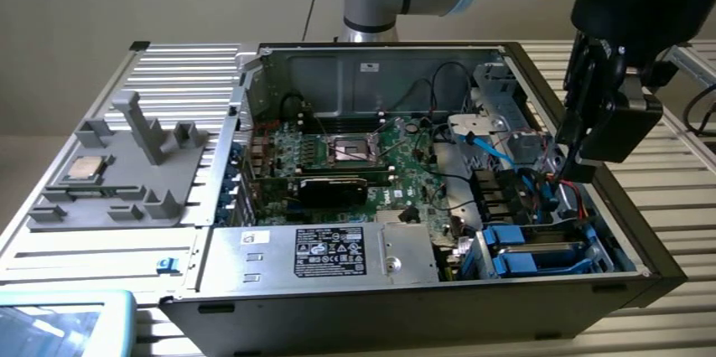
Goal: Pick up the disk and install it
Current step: 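Insert the first disk wire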
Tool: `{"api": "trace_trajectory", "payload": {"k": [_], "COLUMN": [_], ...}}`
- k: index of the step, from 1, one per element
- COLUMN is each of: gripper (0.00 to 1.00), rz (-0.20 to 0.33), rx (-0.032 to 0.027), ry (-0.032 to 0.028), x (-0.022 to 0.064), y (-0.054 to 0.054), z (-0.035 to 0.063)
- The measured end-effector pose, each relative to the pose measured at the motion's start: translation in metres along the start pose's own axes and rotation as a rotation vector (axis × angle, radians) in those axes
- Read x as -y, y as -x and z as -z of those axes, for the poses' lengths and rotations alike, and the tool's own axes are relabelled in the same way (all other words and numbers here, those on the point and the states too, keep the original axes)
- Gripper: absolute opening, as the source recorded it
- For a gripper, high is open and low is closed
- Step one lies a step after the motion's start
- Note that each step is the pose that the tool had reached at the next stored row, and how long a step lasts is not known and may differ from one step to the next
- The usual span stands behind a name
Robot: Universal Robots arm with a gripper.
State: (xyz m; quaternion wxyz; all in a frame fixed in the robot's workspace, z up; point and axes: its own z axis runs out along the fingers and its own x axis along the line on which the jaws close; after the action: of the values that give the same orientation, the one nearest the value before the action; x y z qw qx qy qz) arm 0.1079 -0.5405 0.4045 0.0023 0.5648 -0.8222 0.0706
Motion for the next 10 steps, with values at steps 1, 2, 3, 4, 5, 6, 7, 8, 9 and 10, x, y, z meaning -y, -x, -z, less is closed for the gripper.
{"api": "trace_trajectory", "payload": {"k": [1, 2, 3, 4, 5, 6, 7, 8, 9, 10], "gripper": [0.56, 0.56, 0.56, 0.56, 0.56, 0.56, 0.56, 0.56, 0.56, 0.56], "rz": [0.0, 0.0, 0.0, 0.0, 0.0, 0.0, 0.0, 0.0, 0.0, 0.0], "rx": [0.0011, 0.0013, 0.0015, 0.0017, 0.0019, 0.0021, 0.0024, 0.0026, 0.0027, 0.0027], "ry": [0.0004, 0.0005, 0.0006, 0.0007, 0.0008, 0.0008, 0.001, 0.001, 0.0011, 0.0011], "x": [0.0, 0.0, 0.0, 0.0, 0.0, 0.0, 0.0, 0.0, 0.0, 0.0], "y": [0.0, 0.0, 0.0, 0.0, 0.0, 0.0, 0.0, 0.0, 0.0, 0.0], "z": [0.0, 0.0, 0.0, 0.0, 0.0, 0.0, 0.0, 0.0, 0.0, 0.0]}}
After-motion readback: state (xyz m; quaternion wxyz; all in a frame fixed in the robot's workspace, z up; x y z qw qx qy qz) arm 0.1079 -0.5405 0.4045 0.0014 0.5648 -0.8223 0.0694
